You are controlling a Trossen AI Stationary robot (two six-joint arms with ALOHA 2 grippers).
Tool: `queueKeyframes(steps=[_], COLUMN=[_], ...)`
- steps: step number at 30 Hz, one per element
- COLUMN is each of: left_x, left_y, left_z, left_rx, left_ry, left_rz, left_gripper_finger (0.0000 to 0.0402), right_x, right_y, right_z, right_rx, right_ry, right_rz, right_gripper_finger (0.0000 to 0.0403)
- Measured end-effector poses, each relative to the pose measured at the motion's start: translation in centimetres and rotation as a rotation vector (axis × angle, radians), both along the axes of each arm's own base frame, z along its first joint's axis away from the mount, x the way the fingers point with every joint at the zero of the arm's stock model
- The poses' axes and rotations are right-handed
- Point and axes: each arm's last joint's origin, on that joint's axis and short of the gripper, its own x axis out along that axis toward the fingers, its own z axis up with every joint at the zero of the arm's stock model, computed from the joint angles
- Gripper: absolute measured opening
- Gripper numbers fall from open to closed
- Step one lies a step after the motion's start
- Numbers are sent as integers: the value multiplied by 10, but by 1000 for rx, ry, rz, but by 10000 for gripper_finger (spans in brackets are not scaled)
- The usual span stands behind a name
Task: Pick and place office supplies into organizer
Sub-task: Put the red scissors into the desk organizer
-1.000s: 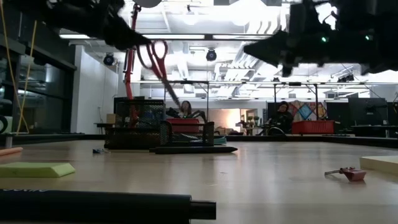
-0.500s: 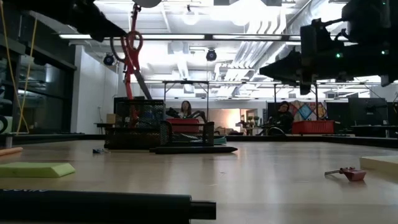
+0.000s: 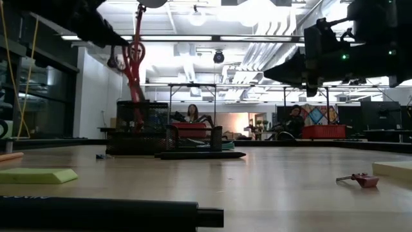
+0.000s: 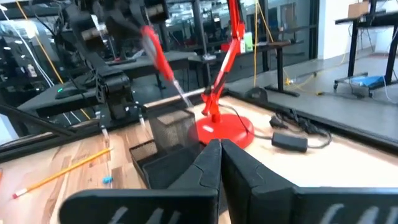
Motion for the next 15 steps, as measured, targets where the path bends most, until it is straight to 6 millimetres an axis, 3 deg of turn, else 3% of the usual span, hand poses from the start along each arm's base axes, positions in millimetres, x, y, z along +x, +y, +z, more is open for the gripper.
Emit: queueKeyframes(steps=[10, 15], left_x=[-14, -28], left_y=[-11, -18], left_z=[31, 53], left_rx=[-50, 19], left_ry=[-23, -85], left_rz=[-73, -53], left_gripper_finger=[19, 19], right_x=[0, 0], right_y=[-1, -1], right_z=[-5, -7], right_rx=[18, 41], right_ry=[43, 52], right_rz=[-22, -37], right_gripper_finger=[0, 0])
